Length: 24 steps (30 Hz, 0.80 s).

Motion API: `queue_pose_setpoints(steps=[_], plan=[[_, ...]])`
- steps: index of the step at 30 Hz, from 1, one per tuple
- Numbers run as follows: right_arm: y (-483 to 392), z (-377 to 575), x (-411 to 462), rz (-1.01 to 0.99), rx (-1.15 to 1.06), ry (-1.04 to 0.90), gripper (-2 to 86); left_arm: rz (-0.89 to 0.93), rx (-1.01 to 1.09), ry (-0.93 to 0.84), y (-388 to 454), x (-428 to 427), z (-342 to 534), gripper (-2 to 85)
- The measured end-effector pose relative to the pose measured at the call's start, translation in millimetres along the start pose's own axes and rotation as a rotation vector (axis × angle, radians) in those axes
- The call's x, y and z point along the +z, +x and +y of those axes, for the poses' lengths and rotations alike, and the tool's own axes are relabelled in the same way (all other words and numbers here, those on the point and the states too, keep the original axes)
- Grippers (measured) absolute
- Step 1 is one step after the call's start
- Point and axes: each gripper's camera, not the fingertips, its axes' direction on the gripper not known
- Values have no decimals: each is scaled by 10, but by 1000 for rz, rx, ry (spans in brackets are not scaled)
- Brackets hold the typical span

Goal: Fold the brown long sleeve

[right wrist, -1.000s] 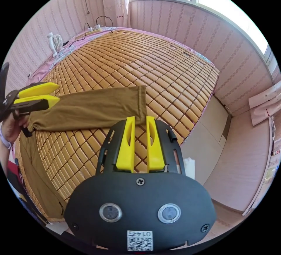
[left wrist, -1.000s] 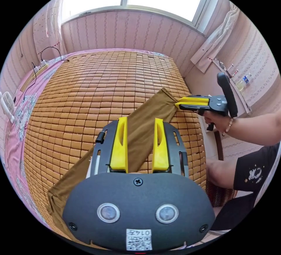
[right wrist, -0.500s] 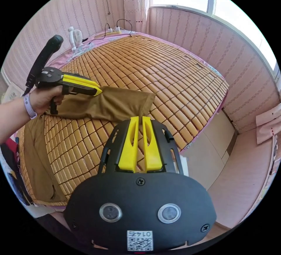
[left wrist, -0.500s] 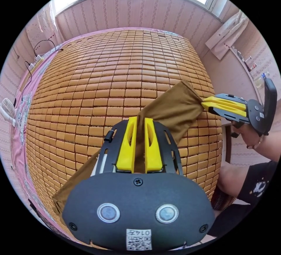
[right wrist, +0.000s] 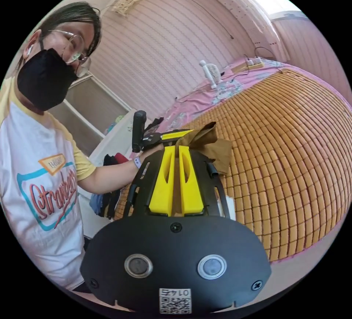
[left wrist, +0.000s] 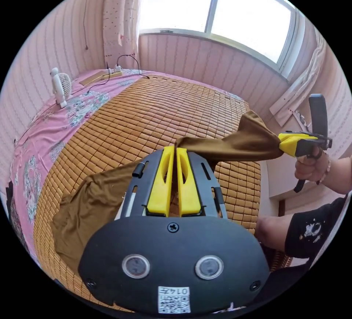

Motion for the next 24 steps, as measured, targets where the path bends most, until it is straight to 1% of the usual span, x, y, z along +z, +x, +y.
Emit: queue_pose_setpoints(steps=[3,4,5,7,8,9,10,11,12,13,15,16,18,22,24], plan=[[-443,-78,407,-171,-145,-80,7,-29,-109,108,-438,-934,542,-10],[-536,-80,505,-207,-172,-104,8,-54,-172,119,-590,-1267,810,-10],[-721,-63,711,-277,-223,-161,9,-66,-203,120,-655,-1424,957,-10],[-1000,29,1044,-366,-300,-263,11,-114,-332,114,-842,-1973,1606,-9],[-1180,145,1288,-410,-354,-351,13,-126,-370,106,-874,-2088,1784,-8],[-1348,307,1545,-444,-405,-455,16,-149,-447,86,-919,-2274,2151,-7],[-1425,403,1673,-461,-430,-509,18,-167,-523,59,-942,-2404,2528,-6],[-1578,615,1914,-480,-482,-615,22,-175,-568,37,-951,-2457,2707,-4],[-1725,846,2122,-480,-544,-704,31,-198,-656,0,-957,-2550,3048,0],[-1779,966,2220,-473,-563,-740,35,-234,-728,-18,-945,-2619,3373,9],[-1929,1403,2529,-480,-627,-889,61,-245,-846,-56,-965,-2697,3828,27],[-1954,1489,2572,-482,-642,-909,63,-229,-916,-88,-996,-2746,4068,37],[-1998,1735,2674,-470,-663,-953,66,-210,-988,-103,-1027,-2857,4313,44],[-1931,1948,2766,-450,-639,-1020,63,-211,-994,-106,-1018,-3094,4488,51],[-1830,2006,2817,-393,-644,-1042,60,-199,-981,-124,-1001,-3113,4505,53]])
